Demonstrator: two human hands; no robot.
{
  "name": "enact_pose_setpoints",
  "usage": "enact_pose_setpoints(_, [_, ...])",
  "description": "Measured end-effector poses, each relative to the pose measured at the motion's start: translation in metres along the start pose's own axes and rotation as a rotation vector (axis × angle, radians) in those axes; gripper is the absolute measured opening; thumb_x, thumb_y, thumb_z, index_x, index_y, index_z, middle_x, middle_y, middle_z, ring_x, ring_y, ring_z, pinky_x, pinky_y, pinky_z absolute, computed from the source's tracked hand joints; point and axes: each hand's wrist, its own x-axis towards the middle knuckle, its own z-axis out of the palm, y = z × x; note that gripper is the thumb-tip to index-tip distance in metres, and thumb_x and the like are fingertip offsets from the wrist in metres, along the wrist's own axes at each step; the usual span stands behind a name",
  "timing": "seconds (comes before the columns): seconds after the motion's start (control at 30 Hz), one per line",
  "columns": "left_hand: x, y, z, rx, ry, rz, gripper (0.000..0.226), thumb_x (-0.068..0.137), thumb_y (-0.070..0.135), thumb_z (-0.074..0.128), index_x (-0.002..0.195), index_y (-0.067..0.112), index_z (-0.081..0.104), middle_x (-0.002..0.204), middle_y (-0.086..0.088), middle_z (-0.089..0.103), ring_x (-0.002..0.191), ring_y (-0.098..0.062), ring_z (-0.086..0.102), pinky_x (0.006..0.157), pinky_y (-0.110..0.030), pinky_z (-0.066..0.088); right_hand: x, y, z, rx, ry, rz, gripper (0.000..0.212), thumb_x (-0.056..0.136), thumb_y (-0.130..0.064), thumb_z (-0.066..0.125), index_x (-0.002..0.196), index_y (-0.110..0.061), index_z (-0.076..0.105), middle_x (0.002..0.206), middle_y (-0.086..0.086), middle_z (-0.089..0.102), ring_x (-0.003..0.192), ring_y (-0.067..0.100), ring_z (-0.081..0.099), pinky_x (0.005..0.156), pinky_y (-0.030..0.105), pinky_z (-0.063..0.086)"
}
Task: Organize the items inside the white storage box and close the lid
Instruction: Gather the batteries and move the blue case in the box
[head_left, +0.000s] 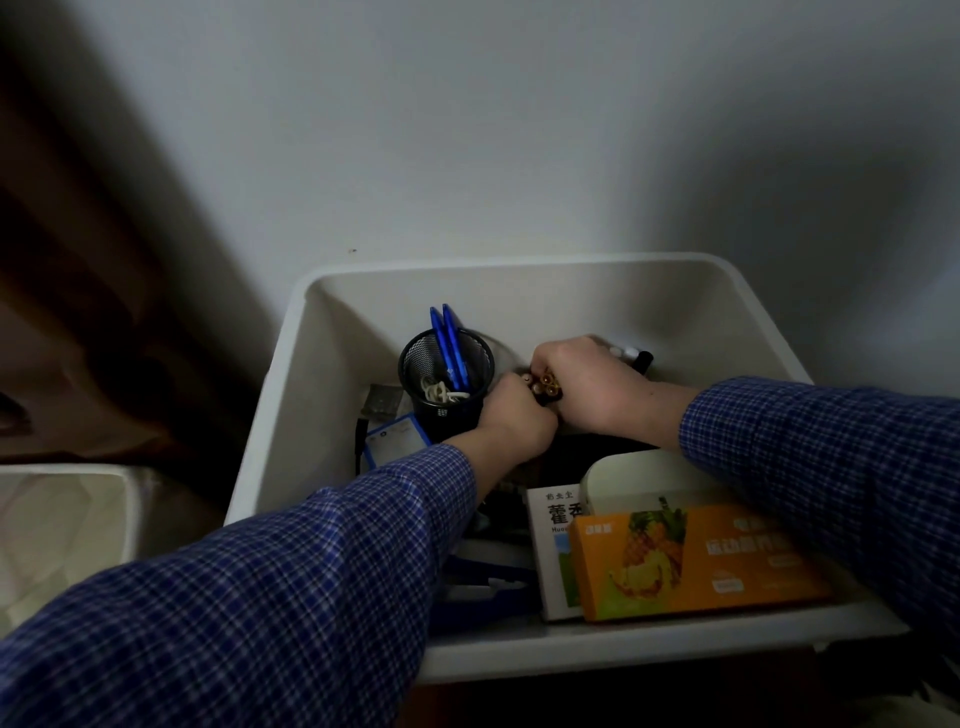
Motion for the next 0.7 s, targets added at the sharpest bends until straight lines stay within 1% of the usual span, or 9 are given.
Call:
enact_pose_setpoints(0.07, [0.0008, -0.0005, -0.0009, -0.001, -0.016, 0.011, 0.027, 0.086, 0.000, 0.059, 0.113, 0.002, 0.063, 0.108, -0.017, 0.069, 0.102, -0.031, 0.066, 0.082, -0.036, 0.055, -0.0006, 0.0010, -0.0005, 0.004, 0.026, -0.012, 0.026, 0.077, -0.007, 0.073, 0.100, -0.018, 0.065, 0.087, -0.003, 0.061, 0.079, 0.018, 0.058, 0.065, 0.028, 0.043])
enact_pose_setpoints(0.17, [0.0030, -0.0016, -0.0002, -0.012, -0.029, 0.015, 0.030, 0.085, -0.001, 0.060, 0.114, 0.003, 0.063, 0.109, -0.017, 0.069, 0.103, -0.031, 0.066, 0.085, -0.037, 0.057, -0.0010, 0.0014, -0.0026, 0.007, 0.033, -0.024, 0.028, 0.075, -0.007, 0.074, 0.099, -0.018, 0.065, 0.094, 0.000, 0.067, 0.082, 0.020, 0.062, 0.074, 0.035, 0.054])
enact_pose_setpoints(0.2, [0.0039, -0.0021, 0.0005, -0.013, -0.027, 0.017, 0.030, 0.085, 0.000, 0.060, 0.115, 0.003, 0.063, 0.110, -0.016, 0.069, 0.104, -0.031, 0.066, 0.086, -0.037, 0.056, -0.0013, 0.0012, -0.0032, 0.003, 0.027, -0.027, 0.030, 0.074, -0.006, 0.074, 0.100, -0.019, 0.064, 0.096, 0.001, 0.067, 0.085, 0.021, 0.062, 0.077, 0.038, 0.055])
enact_pose_setpoints(0.37, [0.0069, -0.0039, 0.0016, -0.001, -0.032, 0.027, 0.033, 0.087, 0.001, 0.060, 0.119, 0.002, 0.060, 0.112, -0.017, 0.067, 0.107, -0.030, 0.065, 0.086, -0.036, 0.055, -0.0028, 0.0005, -0.0034, -0.031, 0.011, -0.075, 0.034, 0.073, 0.001, 0.071, 0.101, -0.018, 0.064, 0.099, -0.001, 0.057, 0.094, 0.020, 0.058, 0.084, 0.036, 0.050])
enact_pose_setpoints(0.47, [0.0081, -0.0044, 0.0015, 0.001, -0.046, 0.034, 0.030, 0.087, 0.000, 0.059, 0.117, 0.001, 0.060, 0.111, -0.017, 0.067, 0.105, -0.030, 0.064, 0.084, -0.035, 0.054, -0.0039, 0.0008, -0.0034, -0.024, 0.010, -0.058, 0.037, 0.074, 0.002, 0.070, 0.104, -0.019, 0.063, 0.103, 0.001, 0.063, 0.096, 0.021, 0.061, 0.085, 0.038, 0.052])
enact_pose_setpoints(0.5, [0.0083, -0.0045, 0.0016, 0.002, -0.049, 0.033, 0.030, 0.087, -0.001, 0.059, 0.117, 0.000, 0.060, 0.111, -0.018, 0.067, 0.105, -0.030, 0.064, 0.086, -0.036, 0.055, -0.0044, 0.0009, -0.0032, -0.012, 0.010, -0.052, 0.039, 0.074, 0.001, 0.071, 0.106, -0.019, 0.063, 0.104, 0.002, 0.066, 0.095, 0.022, 0.062, 0.084, 0.038, 0.053])
enact_pose_setpoints(0.57, [0.0084, -0.0046, 0.0021, -0.004, -0.055, 0.039, 0.029, 0.086, -0.001, 0.060, 0.115, 0.000, 0.061, 0.110, -0.018, 0.068, 0.105, -0.031, 0.065, 0.089, -0.039, 0.056, -0.0057, 0.0009, -0.0023, 0.016, 0.009, -0.040, 0.040, 0.074, 0.000, 0.072, 0.108, -0.018, 0.061, 0.102, 0.001, 0.067, 0.089, 0.022, 0.063, 0.075, 0.033, 0.050])
enact_pose_setpoints(0.63, [0.0089, -0.0049, 0.0027, -0.017, -0.057, 0.057, 0.026, 0.085, -0.001, 0.060, 0.111, 0.000, 0.064, 0.107, -0.018, 0.069, 0.102, -0.031, 0.066, 0.087, -0.040, 0.056, -0.0063, 0.0013, -0.0022, 0.024, 0.006, -0.022, 0.041, 0.074, -0.003, 0.072, 0.108, -0.018, 0.056, 0.096, -0.002, 0.061, 0.082, 0.020, 0.057, 0.067, 0.029, 0.040])
enact_pose_setpoints(0.7, [0.0092, -0.0051, 0.0029, -0.026, -0.051, 0.062, 0.024, 0.085, -0.001, 0.060, 0.108, 0.000, 0.065, 0.105, -0.018, 0.070, 0.099, -0.030, 0.067, 0.082, -0.037, 0.056, -0.0057, 0.0022, -0.0025, 0.040, -0.002, 0.000, 0.044, 0.075, -0.006, 0.074, 0.110, -0.018, 0.050, 0.094, -0.005, 0.054, 0.079, 0.016, 0.052, 0.066, 0.028, 0.036])
